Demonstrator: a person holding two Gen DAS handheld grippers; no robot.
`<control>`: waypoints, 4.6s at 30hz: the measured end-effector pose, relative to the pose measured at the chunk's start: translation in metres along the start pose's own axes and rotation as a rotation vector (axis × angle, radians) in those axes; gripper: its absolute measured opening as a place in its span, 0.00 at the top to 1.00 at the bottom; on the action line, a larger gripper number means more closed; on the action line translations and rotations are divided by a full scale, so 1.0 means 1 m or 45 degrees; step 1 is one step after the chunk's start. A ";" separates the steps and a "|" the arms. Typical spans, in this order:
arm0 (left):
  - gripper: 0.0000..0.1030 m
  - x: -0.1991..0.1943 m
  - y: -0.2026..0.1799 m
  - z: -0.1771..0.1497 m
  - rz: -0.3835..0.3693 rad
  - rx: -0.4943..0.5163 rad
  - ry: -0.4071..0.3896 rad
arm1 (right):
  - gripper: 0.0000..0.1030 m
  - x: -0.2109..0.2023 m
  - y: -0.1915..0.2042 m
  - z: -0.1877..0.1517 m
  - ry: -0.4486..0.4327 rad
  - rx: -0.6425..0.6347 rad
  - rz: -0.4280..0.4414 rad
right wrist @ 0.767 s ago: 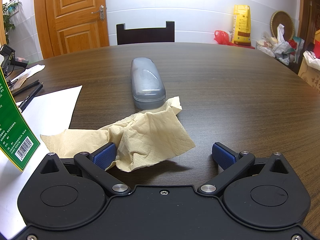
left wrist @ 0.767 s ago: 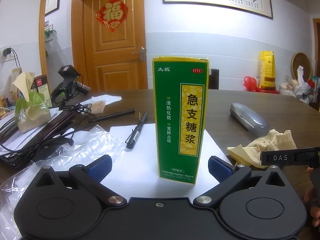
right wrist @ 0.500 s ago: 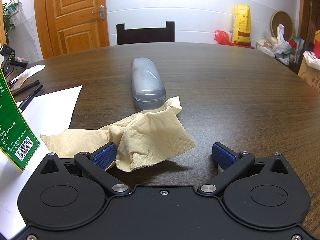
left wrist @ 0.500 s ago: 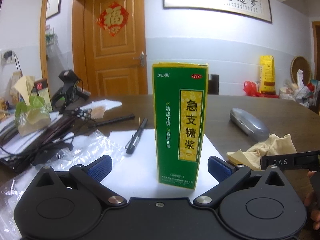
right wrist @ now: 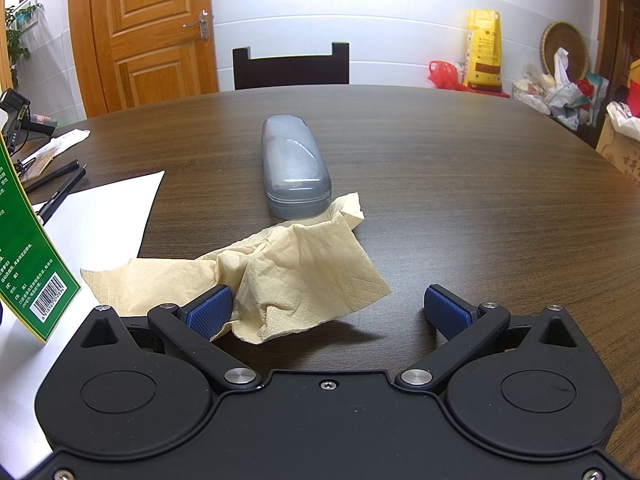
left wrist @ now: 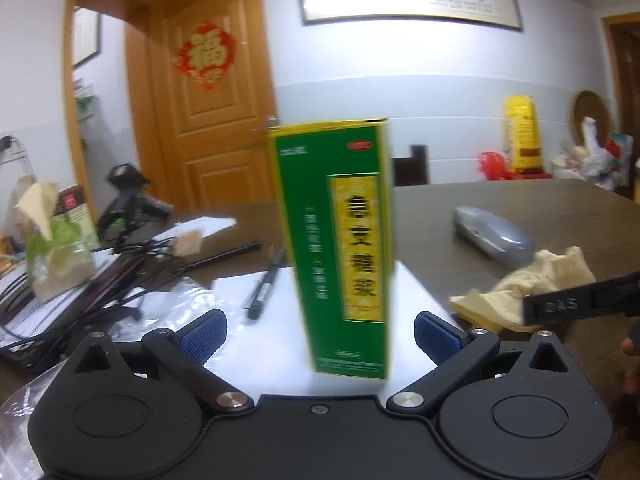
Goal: Clean container
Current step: 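Move the left gripper toward the green medicine box, then close the left gripper on the green medicine box while the right gripper approaches the beige cloth, then grasp the crumpled beige cloth with the right gripper and lift it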
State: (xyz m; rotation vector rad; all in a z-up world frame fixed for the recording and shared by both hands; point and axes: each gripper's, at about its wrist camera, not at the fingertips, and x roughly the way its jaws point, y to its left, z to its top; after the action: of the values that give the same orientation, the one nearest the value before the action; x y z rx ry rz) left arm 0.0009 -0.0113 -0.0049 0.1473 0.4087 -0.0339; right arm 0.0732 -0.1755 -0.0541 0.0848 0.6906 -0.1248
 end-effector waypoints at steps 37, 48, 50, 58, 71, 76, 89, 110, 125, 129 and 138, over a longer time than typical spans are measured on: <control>0.00 0.029 -0.017 0.016 0.161 -0.011 -0.032 | 0.00 -0.032 -0.009 0.007 -0.248 -0.043 0.024; 0.00 0.040 -0.018 0.022 0.163 -0.101 0.017 | 0.00 -0.036 -0.010 0.008 -0.281 -0.045 0.022; 0.00 0.042 -0.017 0.020 0.155 -0.109 0.033 | 0.00 -0.037 -0.010 0.008 -0.290 -0.047 0.019; 0.00 0.043 -0.017 0.015 0.156 -0.114 0.033 | 0.00 -0.036 -0.009 0.006 -0.292 -0.055 0.017; 0.05 0.047 -0.017 0.013 0.083 -0.135 0.060 | 0.00 -0.035 -0.008 0.005 -0.285 -0.060 0.027; 0.42 0.054 -0.013 0.011 -0.017 -0.169 0.127 | 0.00 -0.035 -0.009 0.005 -0.293 -0.058 0.031; 0.45 0.057 -0.006 0.010 -0.072 -0.157 0.118 | 0.00 -0.042 -0.022 0.005 -0.352 0.011 0.114; 0.52 0.061 -0.003 0.015 -0.125 -0.138 0.057 | 0.00 -0.042 -0.022 0.006 -0.350 0.004 0.140; 0.52 0.048 0.013 0.013 -0.171 -0.197 0.076 | 0.01 -0.046 -0.029 0.010 -0.348 0.044 0.206; 0.52 0.035 0.013 0.013 -0.148 -0.176 0.034 | 0.06 -0.050 -0.026 0.011 -0.339 -0.009 0.269; 0.52 0.020 0.007 0.006 -0.167 -0.159 0.042 | 0.15 -0.043 -0.009 0.012 -0.191 -0.212 0.334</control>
State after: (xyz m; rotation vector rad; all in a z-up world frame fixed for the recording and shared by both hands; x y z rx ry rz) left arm 0.0217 -0.0048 -0.0063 -0.0024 0.4514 -0.1346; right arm 0.0467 -0.1824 -0.0174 0.0051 0.5321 0.1765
